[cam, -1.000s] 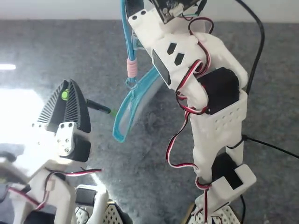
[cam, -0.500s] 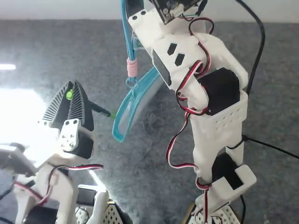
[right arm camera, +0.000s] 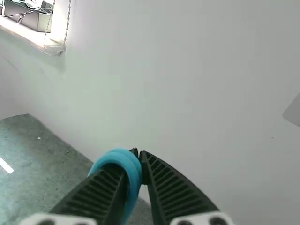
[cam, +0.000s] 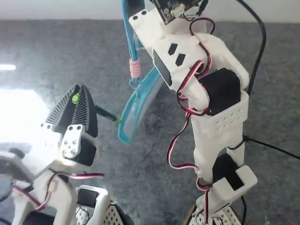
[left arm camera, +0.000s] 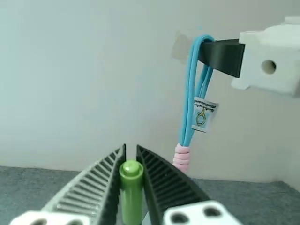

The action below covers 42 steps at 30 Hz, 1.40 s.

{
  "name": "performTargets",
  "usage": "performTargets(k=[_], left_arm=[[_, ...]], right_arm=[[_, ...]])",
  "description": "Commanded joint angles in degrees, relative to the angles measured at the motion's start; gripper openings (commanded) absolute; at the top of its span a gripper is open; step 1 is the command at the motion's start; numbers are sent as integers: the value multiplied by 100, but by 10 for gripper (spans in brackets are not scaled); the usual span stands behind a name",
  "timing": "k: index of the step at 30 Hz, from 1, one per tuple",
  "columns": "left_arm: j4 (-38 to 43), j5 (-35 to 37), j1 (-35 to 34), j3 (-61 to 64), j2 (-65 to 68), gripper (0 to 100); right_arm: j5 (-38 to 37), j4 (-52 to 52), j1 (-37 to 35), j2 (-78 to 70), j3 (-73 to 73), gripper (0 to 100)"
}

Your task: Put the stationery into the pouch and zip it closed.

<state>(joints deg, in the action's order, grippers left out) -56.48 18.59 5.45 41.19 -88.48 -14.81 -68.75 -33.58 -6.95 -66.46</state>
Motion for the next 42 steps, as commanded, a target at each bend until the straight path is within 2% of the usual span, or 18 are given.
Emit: performTargets(k=[1,9,17,21,29,32,35,38,42], left_arm=[[-53,114,26,-277,-35,11],[88,114,26,136,-26,11],[1503,123,35,1675,-26,11],[1846,123,35,2193,-26,11],[1767,97,35,2870,-26,11],[1213,79,35,2932,-26,12],[738,-211,44,2932,-26,12],[721,-510,44,2905,-26,12],[510,-967,457,2985,-26,13]], right_arm=[[-35,-31,84,312,-273,6],[-35,-40,48,347,-273,6],[-35,-110,66,356,-273,6],[-35,-101,75,356,-273,6],[-35,-75,92,356,-308,6],[-26,-75,198,365,-308,6],[237,-48,391,365,-308,6],[352,-66,453,365,-308,6],[360,-101,444,374,-308,6]])
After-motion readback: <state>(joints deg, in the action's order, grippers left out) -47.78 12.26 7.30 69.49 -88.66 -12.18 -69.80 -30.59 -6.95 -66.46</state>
